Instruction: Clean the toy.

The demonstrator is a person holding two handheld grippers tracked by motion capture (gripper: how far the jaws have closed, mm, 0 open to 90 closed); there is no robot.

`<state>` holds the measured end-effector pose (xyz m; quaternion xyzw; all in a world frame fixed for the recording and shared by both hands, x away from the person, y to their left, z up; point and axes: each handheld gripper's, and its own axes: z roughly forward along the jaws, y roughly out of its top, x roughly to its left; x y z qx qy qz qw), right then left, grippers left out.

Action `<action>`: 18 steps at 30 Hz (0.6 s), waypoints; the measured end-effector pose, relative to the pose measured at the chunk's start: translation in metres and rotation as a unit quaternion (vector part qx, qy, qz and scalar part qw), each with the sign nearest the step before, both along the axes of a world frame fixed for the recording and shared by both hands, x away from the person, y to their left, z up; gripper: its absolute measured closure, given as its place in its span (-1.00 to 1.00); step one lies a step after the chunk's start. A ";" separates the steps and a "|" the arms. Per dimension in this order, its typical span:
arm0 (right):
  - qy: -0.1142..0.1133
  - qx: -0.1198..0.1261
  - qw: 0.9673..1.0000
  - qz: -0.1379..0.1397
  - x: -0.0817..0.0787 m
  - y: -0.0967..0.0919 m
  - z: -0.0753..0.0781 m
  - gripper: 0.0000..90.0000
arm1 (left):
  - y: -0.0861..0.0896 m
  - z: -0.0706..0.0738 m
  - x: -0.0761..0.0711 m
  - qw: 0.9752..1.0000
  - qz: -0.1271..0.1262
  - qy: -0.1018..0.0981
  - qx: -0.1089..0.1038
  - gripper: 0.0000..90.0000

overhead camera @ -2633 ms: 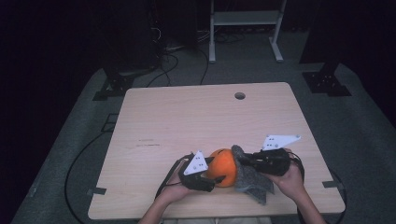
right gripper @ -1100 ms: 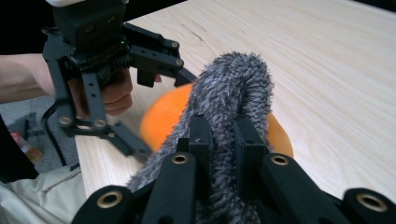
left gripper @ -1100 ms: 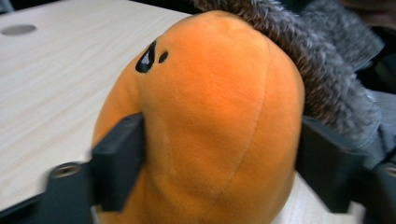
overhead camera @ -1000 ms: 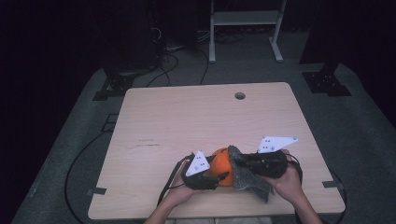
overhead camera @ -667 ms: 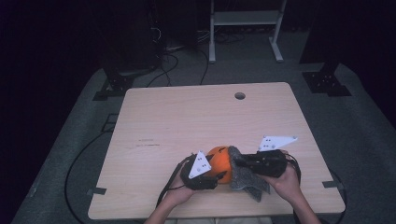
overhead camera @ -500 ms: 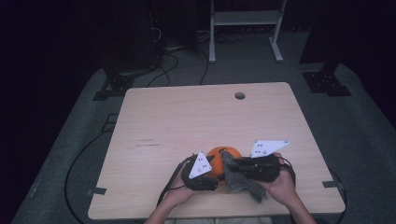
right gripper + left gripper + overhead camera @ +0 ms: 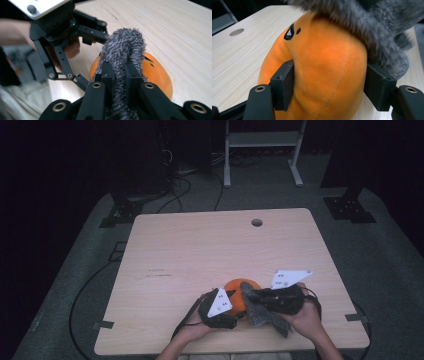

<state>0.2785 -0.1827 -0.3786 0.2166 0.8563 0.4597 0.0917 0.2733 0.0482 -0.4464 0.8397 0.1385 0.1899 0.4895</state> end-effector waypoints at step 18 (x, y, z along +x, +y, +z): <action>0.042 0.002 0.999 -0.015 0.023 -0.024 -0.009 0.77 | 0.004 0.003 -0.003 0.999 -0.027 -0.025 0.029 -0.36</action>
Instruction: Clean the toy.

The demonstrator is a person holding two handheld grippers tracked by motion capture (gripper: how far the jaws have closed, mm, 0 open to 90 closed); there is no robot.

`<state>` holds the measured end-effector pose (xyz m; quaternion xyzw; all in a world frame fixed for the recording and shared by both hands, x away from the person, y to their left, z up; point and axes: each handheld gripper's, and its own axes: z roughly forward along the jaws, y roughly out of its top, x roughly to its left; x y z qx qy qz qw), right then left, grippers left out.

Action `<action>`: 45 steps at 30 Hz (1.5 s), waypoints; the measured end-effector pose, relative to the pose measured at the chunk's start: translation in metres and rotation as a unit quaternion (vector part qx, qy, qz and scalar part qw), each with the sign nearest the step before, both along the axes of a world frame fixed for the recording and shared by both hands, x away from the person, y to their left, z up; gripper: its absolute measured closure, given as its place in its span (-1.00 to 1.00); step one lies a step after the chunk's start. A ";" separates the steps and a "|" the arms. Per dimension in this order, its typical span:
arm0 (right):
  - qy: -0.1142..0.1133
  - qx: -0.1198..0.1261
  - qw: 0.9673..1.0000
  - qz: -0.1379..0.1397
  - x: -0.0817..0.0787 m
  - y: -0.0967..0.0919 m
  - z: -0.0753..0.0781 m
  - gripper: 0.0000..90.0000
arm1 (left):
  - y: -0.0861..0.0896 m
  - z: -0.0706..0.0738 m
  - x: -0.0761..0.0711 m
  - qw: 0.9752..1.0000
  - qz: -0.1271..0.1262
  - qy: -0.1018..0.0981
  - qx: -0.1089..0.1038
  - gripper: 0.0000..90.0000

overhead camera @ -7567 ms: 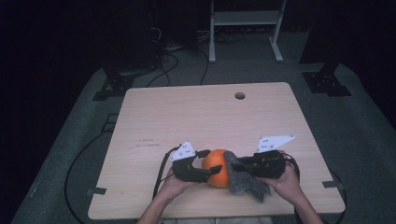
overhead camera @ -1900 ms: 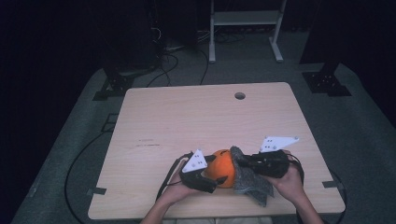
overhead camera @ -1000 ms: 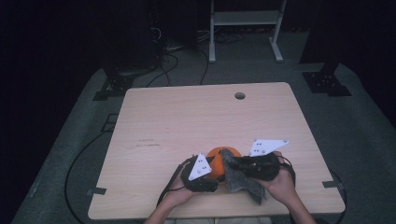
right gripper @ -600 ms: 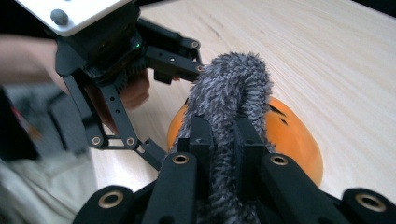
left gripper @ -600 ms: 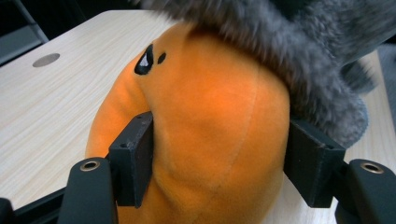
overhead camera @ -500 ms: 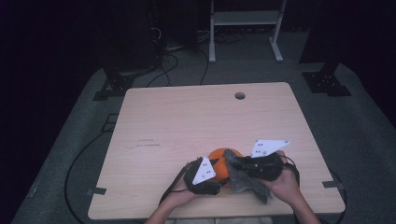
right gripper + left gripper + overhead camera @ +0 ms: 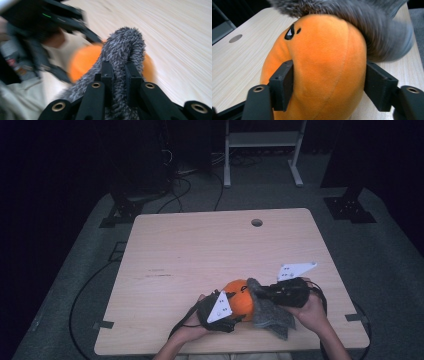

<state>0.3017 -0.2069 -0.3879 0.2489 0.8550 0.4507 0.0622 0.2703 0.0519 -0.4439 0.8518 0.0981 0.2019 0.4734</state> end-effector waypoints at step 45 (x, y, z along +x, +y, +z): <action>0.057 0.050 0.997 0.002 0.011 -0.012 -0.022 0.79 | 0.025 -0.003 0.021 0.993 0.046 0.078 -0.074 -0.28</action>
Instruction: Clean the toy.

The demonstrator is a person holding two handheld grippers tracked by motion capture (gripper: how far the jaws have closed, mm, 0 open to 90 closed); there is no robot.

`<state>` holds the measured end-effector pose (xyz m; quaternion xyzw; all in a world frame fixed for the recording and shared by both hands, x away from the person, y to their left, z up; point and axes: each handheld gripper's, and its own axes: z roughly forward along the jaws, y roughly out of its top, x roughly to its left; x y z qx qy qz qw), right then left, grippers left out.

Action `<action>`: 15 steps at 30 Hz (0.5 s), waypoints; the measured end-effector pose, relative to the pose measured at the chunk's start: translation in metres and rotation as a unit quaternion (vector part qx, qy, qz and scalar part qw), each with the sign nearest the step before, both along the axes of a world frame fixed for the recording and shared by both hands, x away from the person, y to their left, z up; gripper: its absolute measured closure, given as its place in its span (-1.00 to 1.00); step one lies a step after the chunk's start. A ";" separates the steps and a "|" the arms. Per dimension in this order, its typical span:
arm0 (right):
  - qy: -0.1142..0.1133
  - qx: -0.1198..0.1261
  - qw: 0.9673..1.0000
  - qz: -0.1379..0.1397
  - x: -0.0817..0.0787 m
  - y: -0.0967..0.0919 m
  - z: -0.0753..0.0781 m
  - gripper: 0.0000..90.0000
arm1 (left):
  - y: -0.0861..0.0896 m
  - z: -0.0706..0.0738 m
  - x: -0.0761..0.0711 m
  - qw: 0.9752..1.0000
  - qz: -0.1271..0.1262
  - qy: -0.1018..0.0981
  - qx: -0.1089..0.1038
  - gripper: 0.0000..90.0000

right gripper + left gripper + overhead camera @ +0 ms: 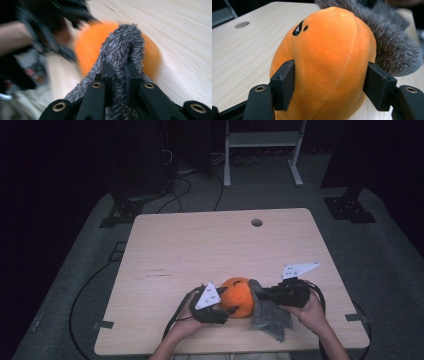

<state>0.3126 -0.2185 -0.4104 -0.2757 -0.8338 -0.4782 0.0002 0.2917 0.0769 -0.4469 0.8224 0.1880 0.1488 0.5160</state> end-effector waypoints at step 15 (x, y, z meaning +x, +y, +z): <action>-0.047 0.004 0.999 -0.003 -0.013 0.010 0.012 0.78 | 0.008 0.018 0.002 0.994 0.037 0.045 -0.091 -0.18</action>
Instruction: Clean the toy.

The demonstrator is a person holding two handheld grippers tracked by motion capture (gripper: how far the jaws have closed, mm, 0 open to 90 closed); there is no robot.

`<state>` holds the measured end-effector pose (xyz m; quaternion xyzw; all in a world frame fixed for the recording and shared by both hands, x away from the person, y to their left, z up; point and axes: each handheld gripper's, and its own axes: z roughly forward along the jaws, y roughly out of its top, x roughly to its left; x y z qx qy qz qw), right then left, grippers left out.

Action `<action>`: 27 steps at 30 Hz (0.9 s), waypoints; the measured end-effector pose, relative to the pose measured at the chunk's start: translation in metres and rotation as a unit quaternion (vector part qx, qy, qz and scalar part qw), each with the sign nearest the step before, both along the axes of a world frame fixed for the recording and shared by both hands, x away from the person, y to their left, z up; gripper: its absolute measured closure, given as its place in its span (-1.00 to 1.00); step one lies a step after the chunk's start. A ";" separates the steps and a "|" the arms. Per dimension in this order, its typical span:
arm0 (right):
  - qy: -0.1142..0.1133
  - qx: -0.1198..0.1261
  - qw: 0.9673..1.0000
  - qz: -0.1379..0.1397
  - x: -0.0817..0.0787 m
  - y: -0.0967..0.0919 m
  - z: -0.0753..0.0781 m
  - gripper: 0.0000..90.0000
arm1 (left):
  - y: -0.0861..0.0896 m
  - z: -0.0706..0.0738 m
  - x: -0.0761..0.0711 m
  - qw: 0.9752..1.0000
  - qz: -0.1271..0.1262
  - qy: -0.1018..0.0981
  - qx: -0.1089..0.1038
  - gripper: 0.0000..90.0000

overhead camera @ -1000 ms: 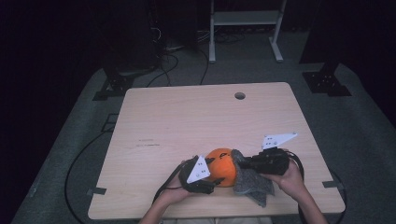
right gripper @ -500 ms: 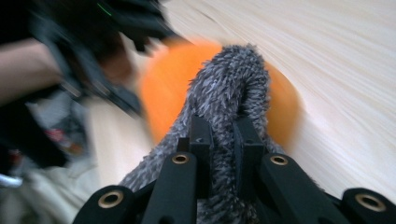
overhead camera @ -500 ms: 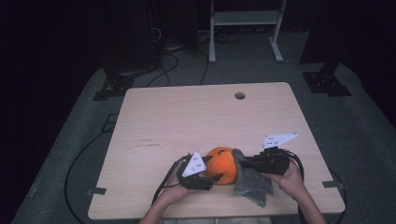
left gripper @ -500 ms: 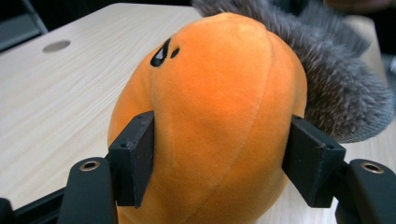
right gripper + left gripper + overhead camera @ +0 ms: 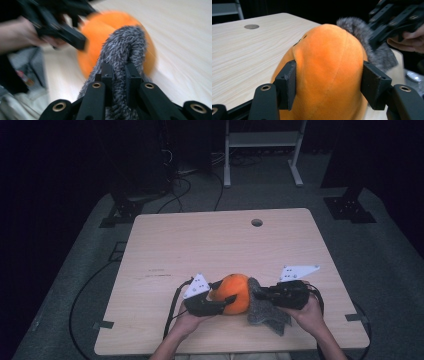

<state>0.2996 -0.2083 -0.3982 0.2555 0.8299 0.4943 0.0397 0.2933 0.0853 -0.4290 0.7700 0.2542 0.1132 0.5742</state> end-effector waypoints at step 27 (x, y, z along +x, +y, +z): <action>-0.037 -0.041 0.998 -0.002 -0.009 0.013 0.005 0.78 | -0.026 -0.011 -0.012 0.992 -0.037 -0.064 0.103 -0.20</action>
